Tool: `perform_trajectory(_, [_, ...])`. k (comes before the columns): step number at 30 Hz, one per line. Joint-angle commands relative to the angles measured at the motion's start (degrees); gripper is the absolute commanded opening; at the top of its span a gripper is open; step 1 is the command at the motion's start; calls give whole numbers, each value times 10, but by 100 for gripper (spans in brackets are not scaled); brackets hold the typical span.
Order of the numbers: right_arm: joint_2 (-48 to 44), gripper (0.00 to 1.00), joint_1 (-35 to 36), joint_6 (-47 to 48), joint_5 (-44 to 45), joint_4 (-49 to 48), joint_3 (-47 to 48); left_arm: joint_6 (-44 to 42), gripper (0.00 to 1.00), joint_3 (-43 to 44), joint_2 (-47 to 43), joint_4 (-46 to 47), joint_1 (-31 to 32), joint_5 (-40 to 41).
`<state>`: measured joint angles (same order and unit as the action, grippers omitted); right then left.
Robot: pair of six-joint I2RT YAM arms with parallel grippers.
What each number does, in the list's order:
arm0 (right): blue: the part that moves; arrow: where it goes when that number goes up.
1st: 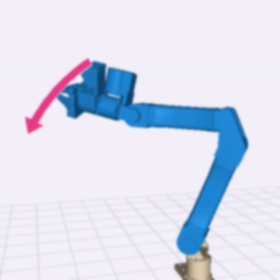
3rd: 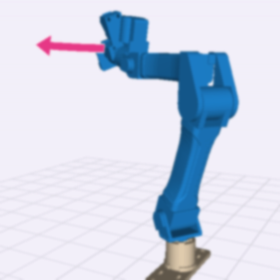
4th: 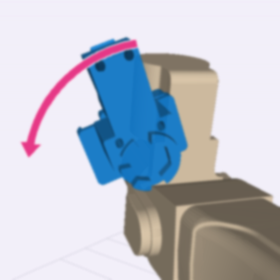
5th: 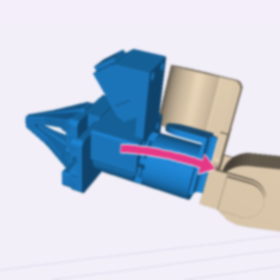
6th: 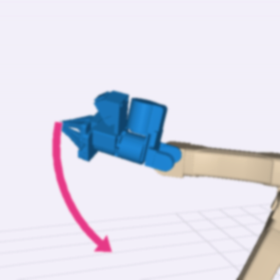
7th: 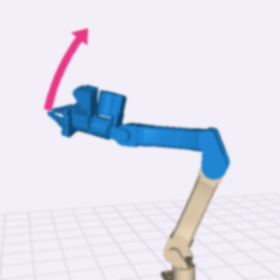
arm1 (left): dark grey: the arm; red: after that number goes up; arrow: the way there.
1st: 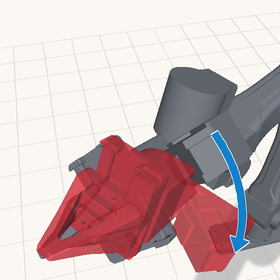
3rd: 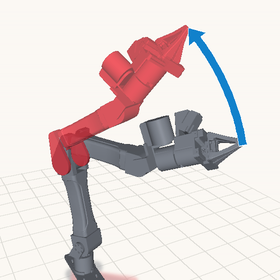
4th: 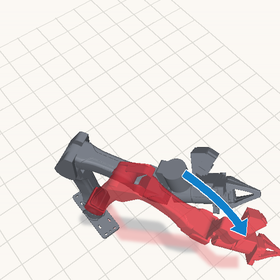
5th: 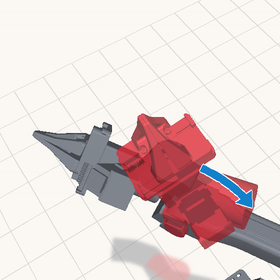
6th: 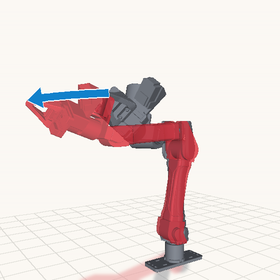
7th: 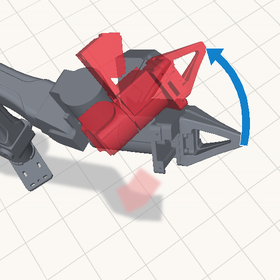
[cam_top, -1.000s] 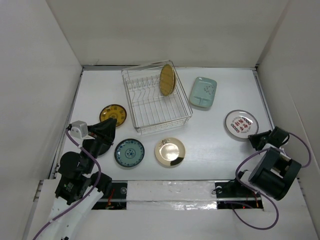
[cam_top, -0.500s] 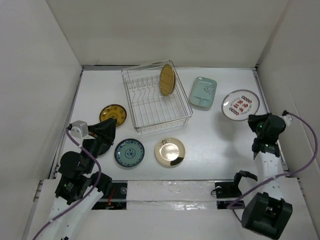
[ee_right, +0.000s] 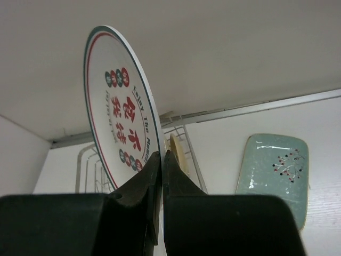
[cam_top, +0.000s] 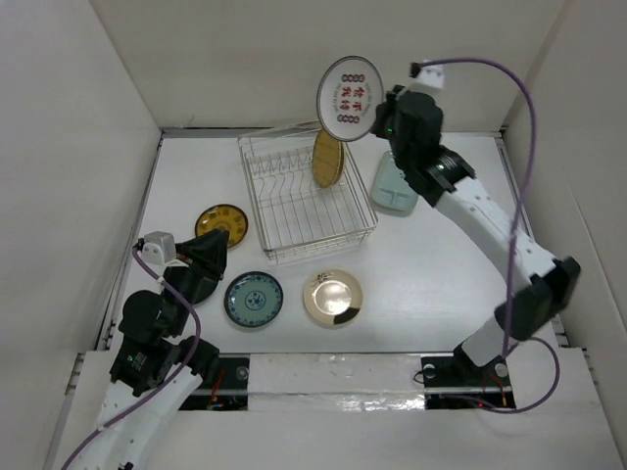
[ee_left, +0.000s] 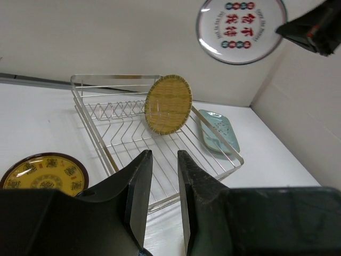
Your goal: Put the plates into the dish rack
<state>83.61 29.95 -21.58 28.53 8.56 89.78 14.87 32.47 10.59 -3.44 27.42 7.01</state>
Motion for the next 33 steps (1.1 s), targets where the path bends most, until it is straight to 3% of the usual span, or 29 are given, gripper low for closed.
perform_trajectory(1, [138,0,44,81,107,102,136,-1,23,7,9,13,4,21])
perform_trajectory(5, [285,0,65,102,155,168,367,0,24,8,13,11,4,27])
perform_trajectory(10, [398,0,83,132,211,197,499,0,24,8,16,10,4,32])
perform_trajectory(29, [482,0,140,97,196,175,405,-1,24,8,32,9,4,38])
perform_trajectory(32, [452,21,145,89,178,154,379,-1,24,8,33,7,4,45])
perform_trajectory(33, [416,40,145,89,169,142,347,-2,24,8,33,6,4,47])
